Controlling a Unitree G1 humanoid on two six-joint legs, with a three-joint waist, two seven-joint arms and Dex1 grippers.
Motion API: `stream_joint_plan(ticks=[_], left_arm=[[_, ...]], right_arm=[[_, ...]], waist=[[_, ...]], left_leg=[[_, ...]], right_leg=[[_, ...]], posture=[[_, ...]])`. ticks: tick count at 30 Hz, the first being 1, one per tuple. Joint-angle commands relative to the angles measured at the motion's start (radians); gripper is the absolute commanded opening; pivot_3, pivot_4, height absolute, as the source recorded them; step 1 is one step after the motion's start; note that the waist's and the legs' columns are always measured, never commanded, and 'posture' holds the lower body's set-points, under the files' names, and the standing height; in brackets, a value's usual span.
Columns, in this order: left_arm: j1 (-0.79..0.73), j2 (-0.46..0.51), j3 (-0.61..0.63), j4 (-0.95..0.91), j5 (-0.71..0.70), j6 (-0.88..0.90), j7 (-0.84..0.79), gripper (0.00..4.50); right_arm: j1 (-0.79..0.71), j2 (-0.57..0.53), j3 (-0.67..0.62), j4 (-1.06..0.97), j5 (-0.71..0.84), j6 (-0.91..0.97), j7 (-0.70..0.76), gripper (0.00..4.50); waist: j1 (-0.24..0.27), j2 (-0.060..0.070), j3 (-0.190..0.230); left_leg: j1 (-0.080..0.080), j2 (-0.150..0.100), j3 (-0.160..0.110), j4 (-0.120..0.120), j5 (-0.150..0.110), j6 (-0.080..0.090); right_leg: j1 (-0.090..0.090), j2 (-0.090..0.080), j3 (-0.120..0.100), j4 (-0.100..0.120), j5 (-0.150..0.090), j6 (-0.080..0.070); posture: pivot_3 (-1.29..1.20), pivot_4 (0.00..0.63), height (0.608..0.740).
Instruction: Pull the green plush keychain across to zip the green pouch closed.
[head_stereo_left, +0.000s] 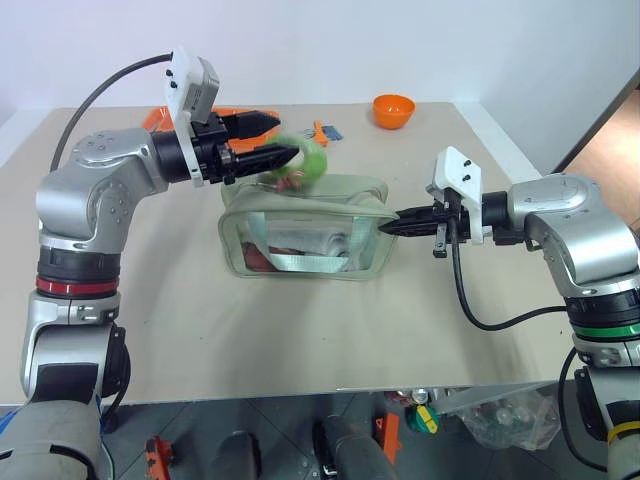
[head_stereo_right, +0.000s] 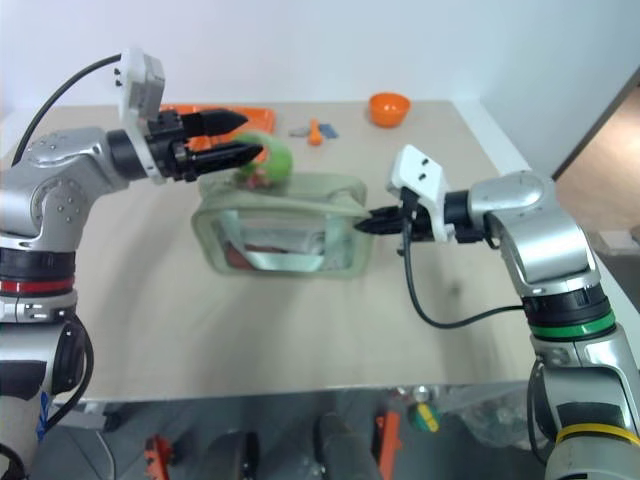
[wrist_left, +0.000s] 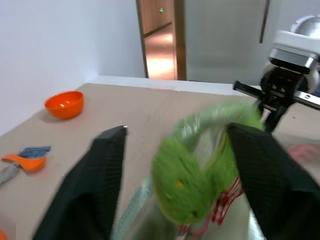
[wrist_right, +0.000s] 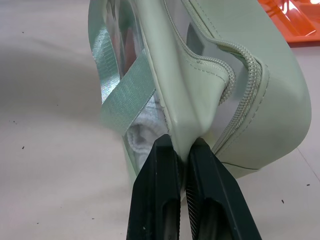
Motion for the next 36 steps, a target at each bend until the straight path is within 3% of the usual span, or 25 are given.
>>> stream_joint_plan(ticks=[1, 9, 14, 20, 24, 29, 36], left_arm=[[0.004, 0.026, 0.018, -0.040, -0.008, 0.010, -0.014, 4.46], [0.015, 0.034, 0.051, -0.069, -0.040, 0.049, -0.006, 4.46], [0.035, 0.070, 0.158, -0.075, -0.110, 0.100, 0.022, 4.46], [0.219, 0.220, 0.239, -0.103, -0.156, 0.150, -0.066, 4.46], [0.394, 0.295, 0.201, -0.168, -0.120, 0.124, -0.124, 4.46], [0.444, 0.276, 0.177, -0.169, -0.108, 0.106, -0.112, 4.46], [0.398, 0.223, 0.141, -0.132, -0.102, 0.099, -0.084, 4.46]], right_arm=[[-0.010, -0.008, -0.041, -0.032, 0.019, -0.007, -0.007, 0.00], [-0.016, -0.004, -0.036, -0.027, 0.021, -0.014, -0.008, 0.00], [-0.013, -0.002, -0.035, -0.031, 0.023, -0.012, -0.010, 0.00], [-0.002, 0.001, -0.031, -0.033, 0.022, -0.012, -0.012, 0.00], [-0.011, 0.005, -0.027, -0.025, 0.022, -0.015, -0.010, 0.00], [-0.015, 0.007, -0.026, -0.025, 0.025, -0.016, -0.007, 0.00], [-0.021, -0.002, -0.030, -0.027, 0.027, -0.014, -0.001, 0.00]], waist=[[0.000, 0.000, 0.000], [0.000, 0.000, 0.000], [-0.001, 0.000, 0.000], [-0.003, 0.000, 0.000], [-0.002, 0.000, 0.000], [0.001, 0.000, 0.000], [0.002, 0.000, 0.000]], left_leg=[[0.000, 0.000, 0.000, 0.000, 0.000, 0.000], [0.000, 0.000, 0.000, 0.000, 0.000, 0.000], [0.000, 0.000, 0.000, 0.000, 0.000, 0.000], [0.000, 0.001, -0.001, 0.000, 0.000, 0.000], [0.000, 0.000, 0.001, -0.001, 0.000, 0.000], [0.000, 0.000, 0.000, 0.001, 0.000, 0.000], [0.000, 0.000, 0.000, 0.000, 0.000, 0.000]], right_leg=[[0.000, 0.000, 0.000, 0.000, 0.000, 0.000], [0.000, 0.000, 0.000, 0.000, 0.000, 0.000], [0.000, 0.000, 0.000, 0.000, 0.000, 0.000], [0.000, 0.000, -0.001, 0.000, 0.000, 0.000], [0.000, -0.001, -0.001, -0.001, 0.000, 0.000], [0.000, -0.001, -0.002, 0.000, 0.000, 0.000], [0.000, -0.001, -0.002, 0.000, 0.000, 0.000]], posture=[[0.00, 0.150, 0.740], [0.00, 0.150, 0.740], [0.00, 0.150, 0.740], [0.00, 0.150, 0.740], [0.00, 0.150, 0.740], [0.00, 0.150, 0.740], [0.00, 0.150, 0.740]])
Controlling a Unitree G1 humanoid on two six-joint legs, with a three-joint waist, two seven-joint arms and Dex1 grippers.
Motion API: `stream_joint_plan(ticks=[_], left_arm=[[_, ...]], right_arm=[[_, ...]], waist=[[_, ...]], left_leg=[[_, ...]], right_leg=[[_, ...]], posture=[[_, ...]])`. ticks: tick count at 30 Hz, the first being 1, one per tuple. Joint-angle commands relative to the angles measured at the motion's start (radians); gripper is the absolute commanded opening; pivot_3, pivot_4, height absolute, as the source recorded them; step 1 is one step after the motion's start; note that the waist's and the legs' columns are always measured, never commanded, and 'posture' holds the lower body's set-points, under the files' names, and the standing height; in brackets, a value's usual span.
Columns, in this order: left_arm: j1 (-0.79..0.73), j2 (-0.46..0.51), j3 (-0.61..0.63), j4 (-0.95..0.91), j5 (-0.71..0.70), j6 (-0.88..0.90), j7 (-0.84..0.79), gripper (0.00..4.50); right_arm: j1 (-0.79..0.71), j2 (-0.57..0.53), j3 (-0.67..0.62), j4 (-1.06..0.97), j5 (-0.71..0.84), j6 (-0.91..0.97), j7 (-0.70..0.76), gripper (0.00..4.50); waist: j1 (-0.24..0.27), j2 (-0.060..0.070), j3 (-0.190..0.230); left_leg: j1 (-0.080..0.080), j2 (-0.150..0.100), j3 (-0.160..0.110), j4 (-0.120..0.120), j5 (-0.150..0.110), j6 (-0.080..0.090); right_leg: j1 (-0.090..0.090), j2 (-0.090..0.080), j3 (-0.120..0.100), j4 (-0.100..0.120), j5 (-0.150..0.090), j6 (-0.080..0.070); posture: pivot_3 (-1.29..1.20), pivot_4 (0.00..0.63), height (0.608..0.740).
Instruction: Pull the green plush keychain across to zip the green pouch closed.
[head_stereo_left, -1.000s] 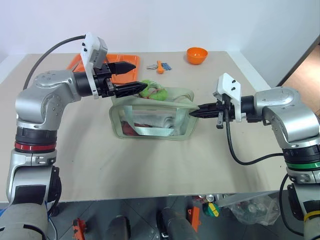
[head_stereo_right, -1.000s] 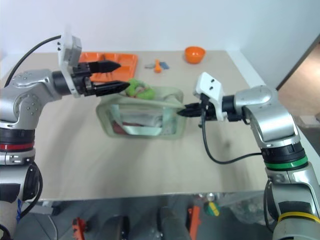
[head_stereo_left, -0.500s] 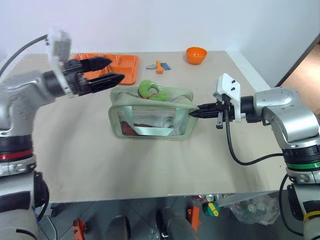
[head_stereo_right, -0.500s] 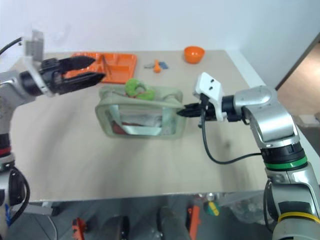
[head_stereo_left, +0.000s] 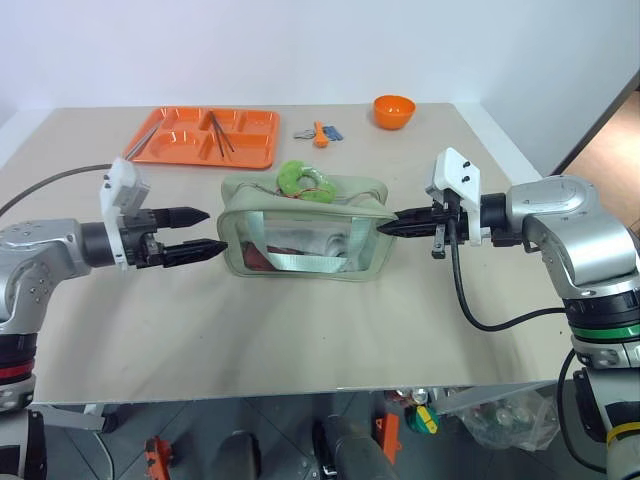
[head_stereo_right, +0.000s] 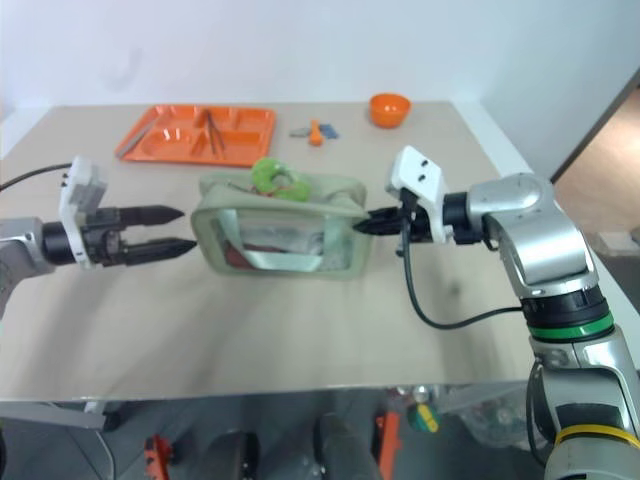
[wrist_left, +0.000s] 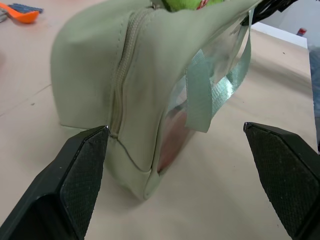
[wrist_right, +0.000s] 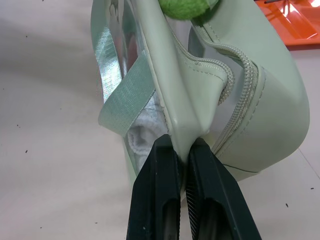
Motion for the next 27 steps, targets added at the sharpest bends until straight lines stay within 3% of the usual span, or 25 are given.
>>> stream_joint_plan(ticks=[1, 3, 7, 12, 17, 25, 27], left_arm=[[-0.052, -0.019, 0.010, 0.012, -0.007, -0.007, 0.016, 4.46], [-0.060, -0.031, -0.002, 0.022, 0.003, -0.014, 0.019, 4.46], [-0.075, -0.062, -0.005, 0.041, 0.020, -0.026, 0.050, 3.44], [-0.075, -0.085, 0.021, 0.031, -0.019, 0.007, 0.057, 1.56], [-0.066, -0.087, 0.026, 0.019, -0.037, 0.029, 0.071, 0.03], [0.010, -0.153, 0.027, -0.040, -0.036, 0.026, 0.170, 0.03], [0.020, -0.161, 0.029, -0.053, -0.039, 0.028, 0.177, 0.00]], right_arm=[[-0.026, -0.009, -0.030, -0.029, 0.017, -0.010, 0.009, 0.00], [-0.024, -0.012, -0.032, -0.034, 0.019, -0.005, 0.009, 0.00], [-0.022, -0.015, -0.033, -0.038, 0.020, -0.002, 0.009, 0.00], [-0.020, -0.016, -0.034, -0.038, 0.020, 0.000, 0.008, 0.00], [-0.022, -0.016, -0.035, -0.037, 0.020, 0.000, 0.006, 0.00], [-0.004, -0.019, -0.043, -0.042, 0.030, 0.032, -0.006, 0.00], [-0.007, -0.024, -0.051, -0.042, 0.043, 0.046, 0.001, 0.79]], waist=[[0.000, 0.000, 0.000], [0.000, 0.000, 0.000], [0.000, 0.000, 0.000], [0.000, 0.000, 0.000], [0.000, 0.000, 0.000], [0.002, 0.000, 0.000], [0.003, 0.000, 0.000]], left_leg=[[0.000, 0.000, 0.000, 0.000, 0.000, 0.000], [0.000, 0.000, 0.000, 0.000, 0.000, 0.000], [0.000, 0.000, 0.000, 0.000, 0.000, 0.000], [0.000, 0.000, 0.000, 0.000, 0.000, 0.000], [0.000, 0.000, 0.000, 0.000, 0.000, 0.000], [0.000, 0.000, 0.000, 0.000, 0.000, 0.000], [0.000, -0.001, 0.000, 0.000, 0.000, 0.000]], right_leg=[[0.000, 0.000, 0.000, 0.000, 0.000, 0.000], [0.000, 0.000, 0.000, 0.000, 0.000, 0.000], [0.000, 0.000, 0.001, 0.000, 0.000, 0.000], [0.000, 0.000, 0.001, 0.000, 0.000, 0.000], [0.000, 0.000, 0.001, 0.000, 0.000, 0.000], [0.001, -0.001, 0.002, 0.000, 0.000, 0.000], [0.001, -0.001, 0.001, 0.000, 0.000, 0.001]], posture=[[0.00, 0.150, 0.740], [0.00, 0.150, 0.740], [0.00, 0.150, 0.740], [0.00, 0.150, 0.740], [0.00, 0.150, 0.740], [0.00, 0.150, 0.740], [0.00, 0.150, 0.740]])
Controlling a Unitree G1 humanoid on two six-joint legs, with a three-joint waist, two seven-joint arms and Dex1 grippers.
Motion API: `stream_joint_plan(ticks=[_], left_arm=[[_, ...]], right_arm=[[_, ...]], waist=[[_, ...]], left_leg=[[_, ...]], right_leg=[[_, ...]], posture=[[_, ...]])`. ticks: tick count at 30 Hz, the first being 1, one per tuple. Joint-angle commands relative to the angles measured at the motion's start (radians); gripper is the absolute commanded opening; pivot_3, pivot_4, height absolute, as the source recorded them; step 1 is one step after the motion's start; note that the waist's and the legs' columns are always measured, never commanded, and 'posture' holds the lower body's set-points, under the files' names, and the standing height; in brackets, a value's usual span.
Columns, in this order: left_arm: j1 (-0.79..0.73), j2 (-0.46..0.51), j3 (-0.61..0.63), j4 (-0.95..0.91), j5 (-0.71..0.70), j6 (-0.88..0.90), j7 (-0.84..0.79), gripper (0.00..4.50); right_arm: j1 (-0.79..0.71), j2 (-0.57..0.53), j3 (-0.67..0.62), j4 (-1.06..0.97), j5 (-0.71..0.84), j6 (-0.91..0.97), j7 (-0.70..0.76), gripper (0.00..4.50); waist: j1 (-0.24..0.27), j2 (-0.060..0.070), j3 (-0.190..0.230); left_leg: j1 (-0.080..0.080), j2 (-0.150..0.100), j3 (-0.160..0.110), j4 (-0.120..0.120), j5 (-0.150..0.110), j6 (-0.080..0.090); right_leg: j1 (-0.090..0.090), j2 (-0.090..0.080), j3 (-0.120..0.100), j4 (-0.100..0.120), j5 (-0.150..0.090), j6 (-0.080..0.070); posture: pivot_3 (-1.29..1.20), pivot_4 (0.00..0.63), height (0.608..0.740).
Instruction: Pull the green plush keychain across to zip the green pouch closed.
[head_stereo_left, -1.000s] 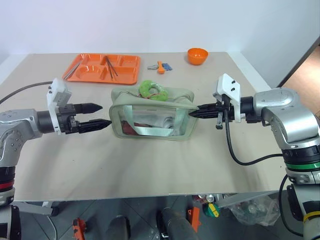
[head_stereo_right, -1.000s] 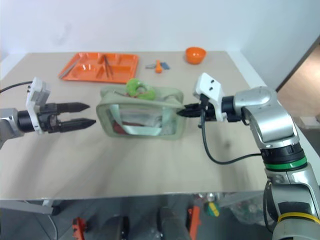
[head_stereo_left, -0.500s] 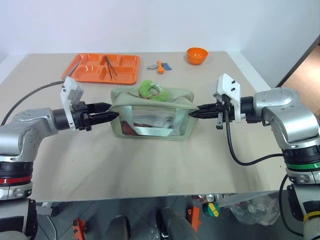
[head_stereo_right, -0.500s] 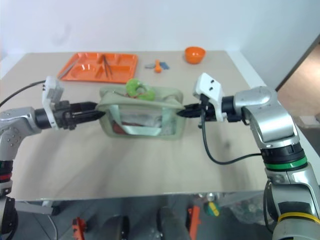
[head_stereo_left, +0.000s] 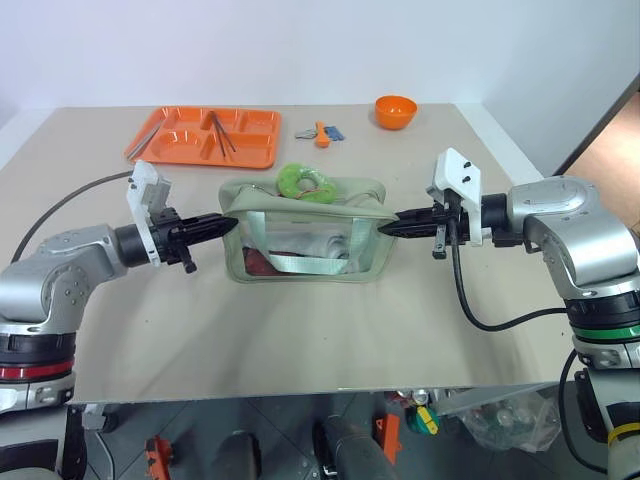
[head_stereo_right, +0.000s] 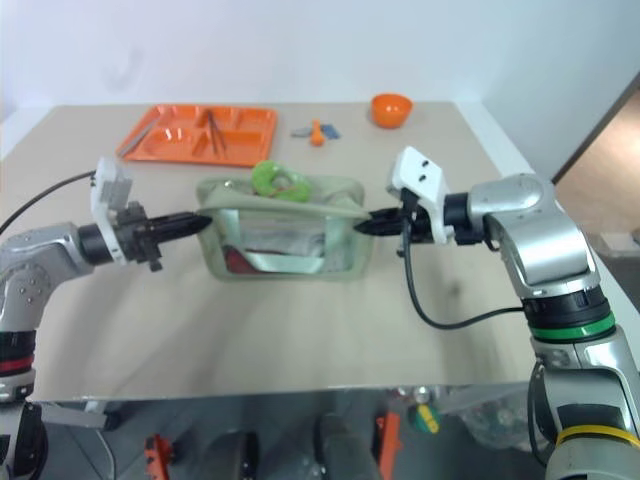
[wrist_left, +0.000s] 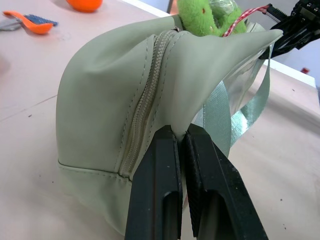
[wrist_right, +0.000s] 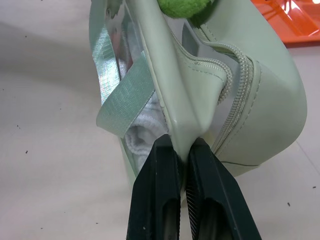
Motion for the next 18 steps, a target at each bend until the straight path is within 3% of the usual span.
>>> stream_joint_plan(ticks=[1, 11, 14, 18], left_arm=[[0.015, -0.007, -0.003, -0.032, -0.008, 0.000, 0.012, 0.00], [0.007, -0.004, 0.008, -0.035, -0.014, 0.003, 0.025, 0.00], [0.010, -0.004, 0.010, -0.039, -0.017, 0.003, 0.027, 0.00], [0.006, -0.004, 0.017, -0.038, -0.021, 0.001, 0.032, 0.00]], right_arm=[[-0.009, -0.026, -0.052, -0.044, 0.041, 0.012, 0.021, 0.98], [-0.074, -0.089, -0.095, 0.093, 0.021, -0.037, 0.021, 4.36], [-0.138, -0.080, -0.104, 0.169, 0.001, -0.050, -0.010, 4.36], [-0.312, 0.023, -0.093, 0.334, -0.027, -0.031, -0.104, 4.36]], waist=[[0.000, 0.000, 0.000], [0.001, 0.000, 0.000], [0.001, 0.000, 0.000], [-0.005, 0.000, 0.000]], left_leg=[[0.000, 0.000, 0.000, 0.000, 0.000, 0.000], [0.000, -0.001, 0.001, 0.000, 0.000, 0.000], [0.001, -0.001, 0.001, 0.000, 0.000, 0.000], [0.002, -0.001, 0.003, 0.000, 0.000, 0.000]], right_leg=[[0.000, 0.000, 0.000, 0.000, 0.000, 0.000], [0.000, 0.000, 0.000, 0.000, 0.001, 0.001], [0.000, 0.000, 0.000, 0.000, 0.001, 0.001], [0.000, 0.000, 0.002, 0.000, 0.002, 0.001]], posture=[[0.00, 0.150, 0.740], [0.00, 0.150, 0.740], [0.00, 0.150, 0.740], [0.00, 0.150, 0.740]])
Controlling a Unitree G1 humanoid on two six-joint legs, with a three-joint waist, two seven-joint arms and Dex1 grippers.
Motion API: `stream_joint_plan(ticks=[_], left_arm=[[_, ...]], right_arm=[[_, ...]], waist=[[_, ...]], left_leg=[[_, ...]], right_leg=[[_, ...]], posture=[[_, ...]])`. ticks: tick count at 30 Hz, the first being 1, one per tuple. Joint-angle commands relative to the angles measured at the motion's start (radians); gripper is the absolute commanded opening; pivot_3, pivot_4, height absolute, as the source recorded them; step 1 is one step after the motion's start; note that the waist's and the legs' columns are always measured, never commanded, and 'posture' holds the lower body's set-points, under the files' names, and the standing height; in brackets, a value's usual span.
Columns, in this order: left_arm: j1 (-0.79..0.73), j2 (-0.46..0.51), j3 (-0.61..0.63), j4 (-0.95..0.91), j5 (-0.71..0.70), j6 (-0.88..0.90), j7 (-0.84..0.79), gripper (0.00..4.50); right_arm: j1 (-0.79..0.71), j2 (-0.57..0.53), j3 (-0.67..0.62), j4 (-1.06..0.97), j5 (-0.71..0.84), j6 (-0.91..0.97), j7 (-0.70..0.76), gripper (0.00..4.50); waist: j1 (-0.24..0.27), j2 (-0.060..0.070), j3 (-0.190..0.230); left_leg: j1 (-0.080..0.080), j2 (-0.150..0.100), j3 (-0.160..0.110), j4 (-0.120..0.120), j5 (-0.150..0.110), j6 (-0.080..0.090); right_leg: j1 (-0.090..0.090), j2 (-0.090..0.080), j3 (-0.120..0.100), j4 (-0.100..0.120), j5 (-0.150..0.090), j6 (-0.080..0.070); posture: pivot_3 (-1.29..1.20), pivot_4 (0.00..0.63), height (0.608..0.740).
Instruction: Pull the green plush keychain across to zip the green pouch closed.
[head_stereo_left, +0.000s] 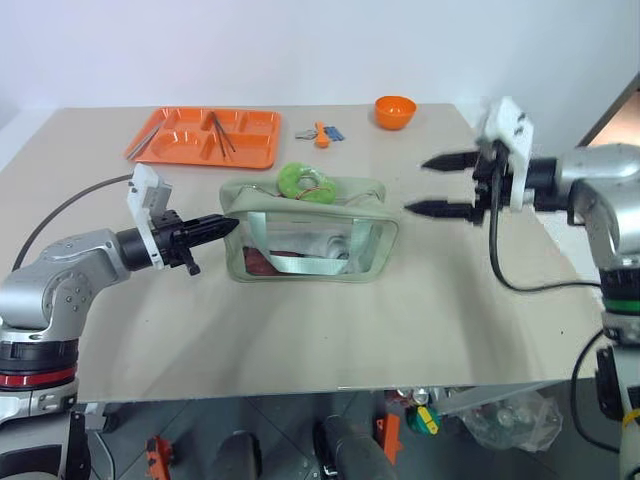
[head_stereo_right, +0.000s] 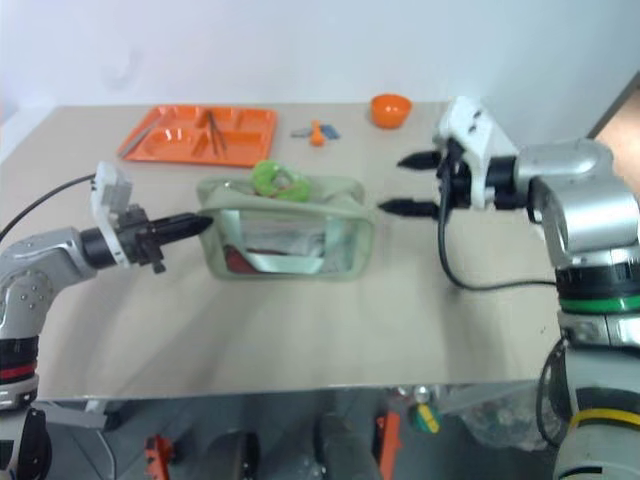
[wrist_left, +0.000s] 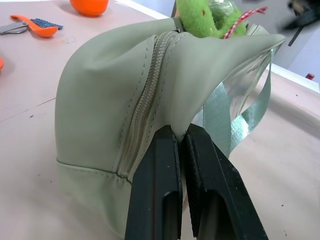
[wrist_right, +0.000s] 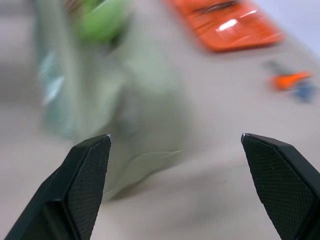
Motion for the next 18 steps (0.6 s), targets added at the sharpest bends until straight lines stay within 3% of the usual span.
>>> stream_joint_plan(ticks=[1, 8, 18], left_arm=[[-0.005, 0.004, 0.007, -0.017, -0.012, -0.003, 0.001, 0.00], [-0.008, -0.002, 0.007, -0.025, -0.021, 0.000, 0.015, 0.00], [0.014, 0.003, 0.024, -0.053, -0.043, 0.009, 0.038, 0.00]], right_arm=[[-0.099, 0.056, -0.004, 0.057, -0.015, -0.002, -0.041, 4.36], [-0.203, 0.205, 0.075, 0.164, -0.058, -0.038, -0.020, 4.36], [-0.294, 0.340, 0.082, 0.293, -0.075, -0.085, -0.001, 4.36]], waist=[[0.001, 0.000, 0.000], [0.003, 0.000, 0.000], [0.004, 0.000, 0.000]], left_leg=[[0.000, 0.000, -0.001, 0.000, 0.000, 0.000], [-0.002, 0.000, -0.001, 0.000, 0.000, 0.000], [-0.003, 0.000, -0.002, 0.000, 0.000, 0.000]], right_leg=[[0.000, 0.000, 0.001, 0.000, 0.000, 0.000], [-0.001, -0.001, 0.001, -0.001, 0.000, 0.000], [-0.001, -0.001, 0.000, -0.001, 0.000, 0.000]], posture=[[0.00, 0.150, 0.740], [0.00, 0.150, 0.740], [0.00, 0.150, 0.740]])
